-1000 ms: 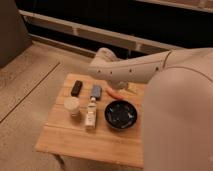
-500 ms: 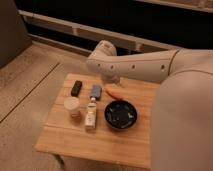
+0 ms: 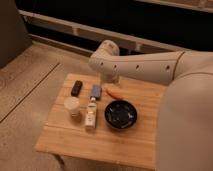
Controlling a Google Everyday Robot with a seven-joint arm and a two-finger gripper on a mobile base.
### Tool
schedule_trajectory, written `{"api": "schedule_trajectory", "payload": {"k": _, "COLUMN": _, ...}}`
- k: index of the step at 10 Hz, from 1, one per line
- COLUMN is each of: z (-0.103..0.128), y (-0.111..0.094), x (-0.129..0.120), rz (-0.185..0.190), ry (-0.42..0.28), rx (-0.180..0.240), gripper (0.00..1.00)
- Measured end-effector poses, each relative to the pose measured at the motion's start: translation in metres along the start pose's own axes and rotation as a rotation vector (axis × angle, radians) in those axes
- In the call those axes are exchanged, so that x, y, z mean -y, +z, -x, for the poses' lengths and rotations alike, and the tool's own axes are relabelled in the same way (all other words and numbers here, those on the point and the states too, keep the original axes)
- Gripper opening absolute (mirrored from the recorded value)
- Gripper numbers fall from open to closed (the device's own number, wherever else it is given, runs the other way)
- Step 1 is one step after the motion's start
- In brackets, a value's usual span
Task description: Drag the pepper across the table
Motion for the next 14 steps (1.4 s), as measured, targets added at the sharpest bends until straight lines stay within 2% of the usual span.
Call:
{"api": "schedule_trajectory", "payload": {"k": 1, "z": 0.010, "y": 0.006, "x": 0.000, "rz": 0.058, "ry": 0.020, "rx": 0.001, "gripper": 0.65}}
{"api": "schedule_trajectory", "payload": {"k": 2, "z": 0.017, "y": 0.012, "x": 0.005, "rz": 0.099, "ry": 0.031, "rx": -0.002, "gripper": 0.65}}
{"api": "schedule_trajectory", "payload": {"k": 3, "z": 0.023, "y": 0.020, "x": 0.013, "rz": 0.120, "ry": 0.033, "rx": -0.010, "gripper": 0.65}}
{"api": "schedule_trajectory", "payload": {"k": 5, "z": 0.026, "y": 0.039, "x": 0.039, "rz": 0.089, "ry": 0.017, "rx": -0.044, "gripper": 0.65}}
{"api": "schedule_trajectory", "payload": {"k": 7, "z": 0.027, "y": 0.059, "x": 0.057, "rz": 0.020, "ry": -0.044, "rx": -0.088, "gripper": 0.65}}
{"api": "schedule_trajectory", "payload": {"k": 9, "z": 0.026, "y": 0.075, "x": 0.057, "rz": -0.029, "ry": -0.135, "rx": -0.119, "gripper": 0.65}}
{"api": "schedule_trajectory", "payload": {"k": 10, "z": 0.024, "y": 0.083, "x": 0.048, "rz": -0.028, "ry": -0.193, "rx": -0.133, "gripper": 0.65}}
{"api": "schedule_trajectory", "payload": {"k": 11, "z": 0.023, "y": 0.087, "x": 0.041, "rz": -0.011, "ry": -0.225, "rx": -0.142, "gripper": 0.65}}
{"api": "schedule_trajectory", "payload": {"k": 12, "z": 0.021, "y": 0.090, "x": 0.024, "rz": 0.051, "ry": -0.271, "rx": -0.155, "gripper": 0.65}}
{"api": "schedule_trajectory", "payload": {"k": 14, "z": 0.022, "y": 0.089, "x": 0.014, "rz": 0.130, "ry": -0.312, "rx": -0.167, "gripper": 0.65}}
